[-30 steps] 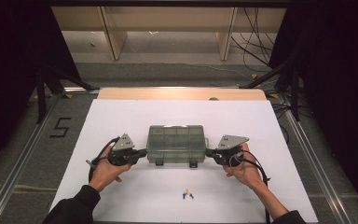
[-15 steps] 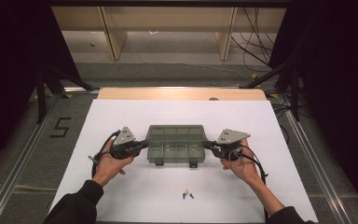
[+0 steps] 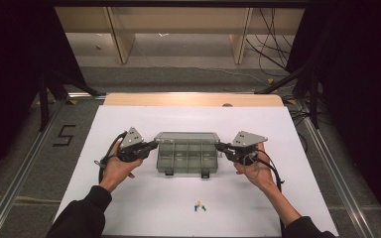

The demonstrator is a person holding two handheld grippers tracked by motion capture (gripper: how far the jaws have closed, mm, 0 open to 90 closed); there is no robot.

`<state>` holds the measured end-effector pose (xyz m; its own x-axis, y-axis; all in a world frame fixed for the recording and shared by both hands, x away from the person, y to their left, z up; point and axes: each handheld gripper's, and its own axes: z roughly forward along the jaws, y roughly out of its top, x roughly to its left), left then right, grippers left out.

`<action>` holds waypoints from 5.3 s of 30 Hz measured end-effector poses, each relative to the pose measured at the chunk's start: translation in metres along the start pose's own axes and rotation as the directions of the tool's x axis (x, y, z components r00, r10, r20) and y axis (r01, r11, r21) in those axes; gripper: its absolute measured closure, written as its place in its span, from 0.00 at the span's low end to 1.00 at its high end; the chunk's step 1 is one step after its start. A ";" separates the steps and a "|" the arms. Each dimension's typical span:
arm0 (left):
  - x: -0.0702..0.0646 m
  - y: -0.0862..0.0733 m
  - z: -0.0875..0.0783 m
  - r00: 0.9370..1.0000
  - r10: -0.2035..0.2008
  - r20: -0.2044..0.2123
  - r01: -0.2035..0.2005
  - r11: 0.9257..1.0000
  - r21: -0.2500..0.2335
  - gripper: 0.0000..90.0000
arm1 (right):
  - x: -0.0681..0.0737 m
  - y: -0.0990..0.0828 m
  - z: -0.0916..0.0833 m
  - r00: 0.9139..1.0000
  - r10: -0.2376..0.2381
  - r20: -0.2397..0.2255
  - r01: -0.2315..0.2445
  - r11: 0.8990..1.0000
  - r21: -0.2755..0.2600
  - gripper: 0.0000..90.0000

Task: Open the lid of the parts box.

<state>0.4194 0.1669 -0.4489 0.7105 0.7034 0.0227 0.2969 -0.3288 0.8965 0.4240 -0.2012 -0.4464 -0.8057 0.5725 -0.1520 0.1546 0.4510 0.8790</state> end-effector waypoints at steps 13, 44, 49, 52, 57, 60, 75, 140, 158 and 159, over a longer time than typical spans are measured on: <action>0.001 0.011 -0.002 1.000 0.005 -0.015 -0.006 0.999 -0.036 1.00 | -0.008 0.006 0.006 0.999 0.029 0.021 -0.028 0.999 -0.025 0.98; 0.003 0.015 -0.003 1.000 -0.001 -0.020 0.000 0.999 -0.053 1.00 | -0.026 0.007 -0.002 0.992 0.117 0.036 -0.118 0.993 0.020 0.27; 0.002 0.016 -0.003 1.000 0.003 -0.019 -0.004 0.999 -0.051 1.00 | -0.029 0.014 0.004 0.995 0.095 0.040 -0.096 0.995 0.025 0.27; 0.001 0.016 -0.003 1.000 0.004 -0.014 -0.005 0.999 -0.050 1.00 | -0.032 0.021 0.013 0.996 0.075 0.043 -0.076 0.997 0.020 0.34; 0.001 0.016 -0.003 1.000 0.006 -0.014 -0.006 0.999 -0.049 1.00 | -0.031 0.025 0.021 0.998 0.045 0.039 -0.046 0.998 0.032 0.56; 0.001 0.016 -0.003 1.000 0.005 -0.016 -0.006 0.999 -0.051 1.00 | -0.031 0.024 0.022 0.998 0.046 0.038 -0.048 0.998 0.043 0.64; -0.003 -0.002 0.011 0.986 -0.164 -0.025 0.166 0.972 0.167 0.65 | -0.033 0.023 0.021 0.997 0.067 0.035 -0.068 0.997 0.031 0.78; -0.010 -0.019 0.021 0.974 -0.226 -0.011 0.223 0.947 0.233 0.73 | -0.071 0.061 0.059 0.894 0.374 0.248 -0.424 0.884 0.196 0.94; -0.008 -0.019 0.022 0.973 -0.230 -0.002 0.225 0.948 0.228 0.73 | -0.078 0.063 0.066 0.881 0.389 0.270 -0.450 0.864 0.225 0.93; -0.010 -0.019 0.023 0.969 -0.249 -0.003 0.244 0.947 0.210 0.73 | -0.078 0.063 0.066 0.881 0.387 0.271 -0.450 0.863 0.232 0.92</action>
<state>0.4215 0.1522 -0.4764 0.6123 0.7650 -0.1996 0.5883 -0.2721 0.7615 0.5343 -0.1725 -0.4086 -0.4953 0.8647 0.0834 0.6282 0.2902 0.7219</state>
